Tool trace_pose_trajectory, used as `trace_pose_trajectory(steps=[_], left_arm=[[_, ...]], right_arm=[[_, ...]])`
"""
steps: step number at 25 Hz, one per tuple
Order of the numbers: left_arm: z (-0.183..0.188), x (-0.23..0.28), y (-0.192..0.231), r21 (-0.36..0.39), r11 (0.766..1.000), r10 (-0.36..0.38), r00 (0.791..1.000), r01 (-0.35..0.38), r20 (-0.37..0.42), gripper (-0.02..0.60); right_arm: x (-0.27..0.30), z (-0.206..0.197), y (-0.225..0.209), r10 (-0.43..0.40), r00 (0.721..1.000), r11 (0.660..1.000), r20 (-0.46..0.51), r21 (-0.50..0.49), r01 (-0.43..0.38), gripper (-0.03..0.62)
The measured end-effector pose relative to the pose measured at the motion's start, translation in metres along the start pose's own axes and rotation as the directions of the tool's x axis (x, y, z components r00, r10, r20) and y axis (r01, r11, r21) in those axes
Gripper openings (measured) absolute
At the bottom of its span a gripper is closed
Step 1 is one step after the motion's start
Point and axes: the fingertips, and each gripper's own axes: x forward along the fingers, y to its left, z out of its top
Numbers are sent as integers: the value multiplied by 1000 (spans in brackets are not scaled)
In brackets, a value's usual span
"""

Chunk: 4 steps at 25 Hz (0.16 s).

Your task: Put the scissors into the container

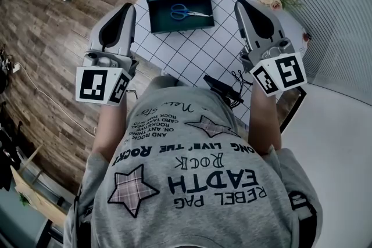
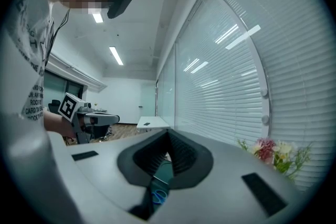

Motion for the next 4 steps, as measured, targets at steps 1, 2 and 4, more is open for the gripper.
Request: trace_pose_trajectory(steps=[1, 2, 4], left_arm=[[0, 0, 0, 0, 1000, 0, 1000, 0, -1, 11], [0, 1, -1, 0, 1000, -1, 1000, 1, -1, 9], [-1, 1, -1, 0, 1000, -1, 1000, 1, 0, 11]], right_arm=[[0, 0, -1, -1, 1000, 1000, 1, 1, 1, 14], [0, 0, -1, -2, 1000, 1000, 1, 1, 2, 14], [-1, 0, -2, -4, 1000, 1000, 3, 1, 4, 14]])
